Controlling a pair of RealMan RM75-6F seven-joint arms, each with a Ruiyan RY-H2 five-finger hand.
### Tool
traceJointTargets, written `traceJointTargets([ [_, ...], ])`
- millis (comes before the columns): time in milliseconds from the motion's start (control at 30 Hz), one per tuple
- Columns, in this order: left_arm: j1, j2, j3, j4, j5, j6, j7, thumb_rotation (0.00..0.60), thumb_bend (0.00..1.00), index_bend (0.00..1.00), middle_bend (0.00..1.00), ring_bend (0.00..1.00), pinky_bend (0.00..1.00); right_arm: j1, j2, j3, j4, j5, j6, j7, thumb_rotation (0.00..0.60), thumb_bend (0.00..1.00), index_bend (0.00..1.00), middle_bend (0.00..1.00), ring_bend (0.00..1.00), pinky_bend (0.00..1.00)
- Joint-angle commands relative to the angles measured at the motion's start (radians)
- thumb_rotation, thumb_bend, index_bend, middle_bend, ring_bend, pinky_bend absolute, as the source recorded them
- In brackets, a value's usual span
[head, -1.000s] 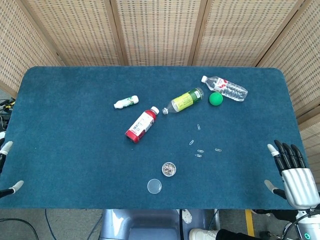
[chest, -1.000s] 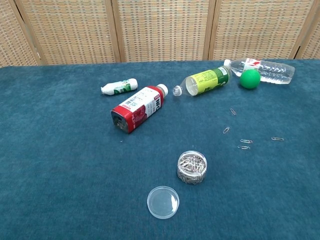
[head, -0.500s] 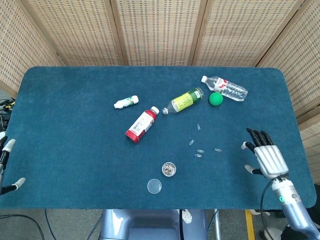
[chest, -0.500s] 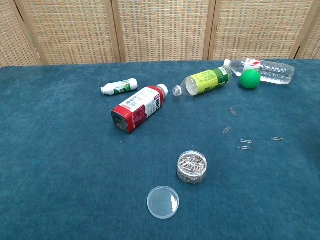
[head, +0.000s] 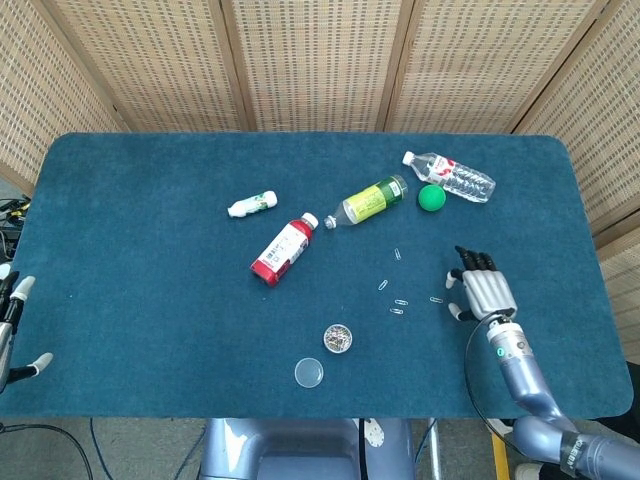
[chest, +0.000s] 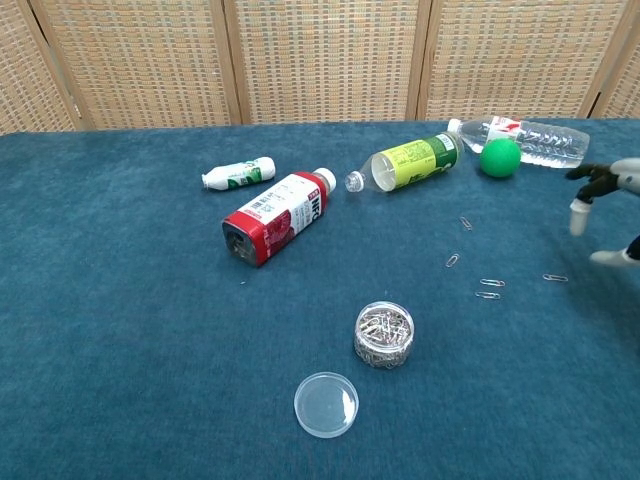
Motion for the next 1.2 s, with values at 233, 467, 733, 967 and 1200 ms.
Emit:
traceJointTargets([
  [233,-0.003,0.002,0.005,-0.004,0.000,-0.002,0.006,0.600,0.00,0.00,0.00,0.00,0.00,0.053,-0.109,-0.019,0.095,0.065,-0.003,-0.083,0.600,0.32,0.46,0.00,0.00,0.00],
  [467,-0.007,0.005,0.006,-0.005,-0.010,-0.011,0.005,0.600,0.00,0.00,0.00,0.00,0.00,0.066,-0.147,-0.020,0.146,0.099,-0.008,-0.088,0.600,0.33,0.47,0.00,0.00,0.00],
  [733,-0.009,0.008,0.007,-0.006,-0.014,-0.015,0.001,0.600,0.00,0.00,0.00,0.00,0.00,0.068,-0.175,-0.029,0.191,0.095,0.004,-0.084,0.600,0.33,0.48,0.00,0.00,0.00],
  [967,-0.010,0.005,0.009,-0.006,-0.012,-0.012,0.007,0.600,0.00,0.00,0.00,0.00,0.00,0.069,-0.196,-0.038,0.213,0.085,0.009,-0.084,0.600,0.33,0.49,0.00,0.00,0.01],
  [1200,-0.012,0.002,0.010,-0.004,-0.015,-0.014,0.011,0.600,0.00,0.00,0.00,0.00,0.00,0.068,-0.211,-0.047,0.253,0.088,-0.002,-0.083,0.600,0.34,0.49,0.00,0.00,0.01],
])
